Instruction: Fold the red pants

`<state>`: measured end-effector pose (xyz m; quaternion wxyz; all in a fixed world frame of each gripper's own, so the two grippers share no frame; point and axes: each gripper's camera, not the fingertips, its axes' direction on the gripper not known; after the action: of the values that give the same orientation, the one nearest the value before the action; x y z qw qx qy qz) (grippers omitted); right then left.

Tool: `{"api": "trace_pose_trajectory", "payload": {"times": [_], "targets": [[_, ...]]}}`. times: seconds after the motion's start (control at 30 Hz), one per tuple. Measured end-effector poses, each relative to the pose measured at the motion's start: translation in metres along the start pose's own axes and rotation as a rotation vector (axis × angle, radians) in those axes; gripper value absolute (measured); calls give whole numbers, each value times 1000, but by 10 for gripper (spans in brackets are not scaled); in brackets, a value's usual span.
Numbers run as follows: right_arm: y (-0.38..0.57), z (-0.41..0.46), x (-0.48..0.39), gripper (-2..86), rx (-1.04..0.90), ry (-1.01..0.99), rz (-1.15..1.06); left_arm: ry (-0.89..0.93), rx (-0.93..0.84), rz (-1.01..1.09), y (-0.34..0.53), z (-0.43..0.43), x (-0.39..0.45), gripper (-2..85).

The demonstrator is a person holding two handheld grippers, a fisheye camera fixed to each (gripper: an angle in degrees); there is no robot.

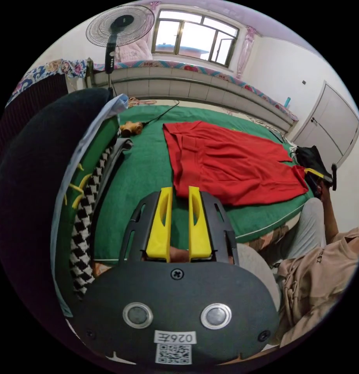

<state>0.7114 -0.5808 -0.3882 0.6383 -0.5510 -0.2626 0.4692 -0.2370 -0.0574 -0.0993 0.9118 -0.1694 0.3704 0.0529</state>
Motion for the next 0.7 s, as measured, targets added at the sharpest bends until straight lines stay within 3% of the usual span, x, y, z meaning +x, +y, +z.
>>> {"api": "trace_pose_trajectory", "payload": {"times": [0.1,0.2,0.33,0.5,0.57,0.6,0.63,0.7], "targets": [[-8,27,-7,93,-129,37,-85,75,20,-32,10,-14,-7,115],[-8,44,11,48,-242,89,-86,64,44,-1,11,-29,0,128],[7,23,56,-7,-209,6,32,-13,41,82,2,-37,17,139],[51,-34,130,-15,-86,-127,193,3,-24,115,-25,-17,16,132],[72,-60,158,-15,-4,-187,269,-4,-160,150,-36,5,14,11],[90,-80,180,-15,79,-242,342,-25,-201,172,-38,7,15,7],[101,-90,192,-15,122,-271,387,-41,-208,201,-36,2,15,1],[154,-121,243,-15,273,-390,570,39,-41,219,-20,-32,11,-3]]}}
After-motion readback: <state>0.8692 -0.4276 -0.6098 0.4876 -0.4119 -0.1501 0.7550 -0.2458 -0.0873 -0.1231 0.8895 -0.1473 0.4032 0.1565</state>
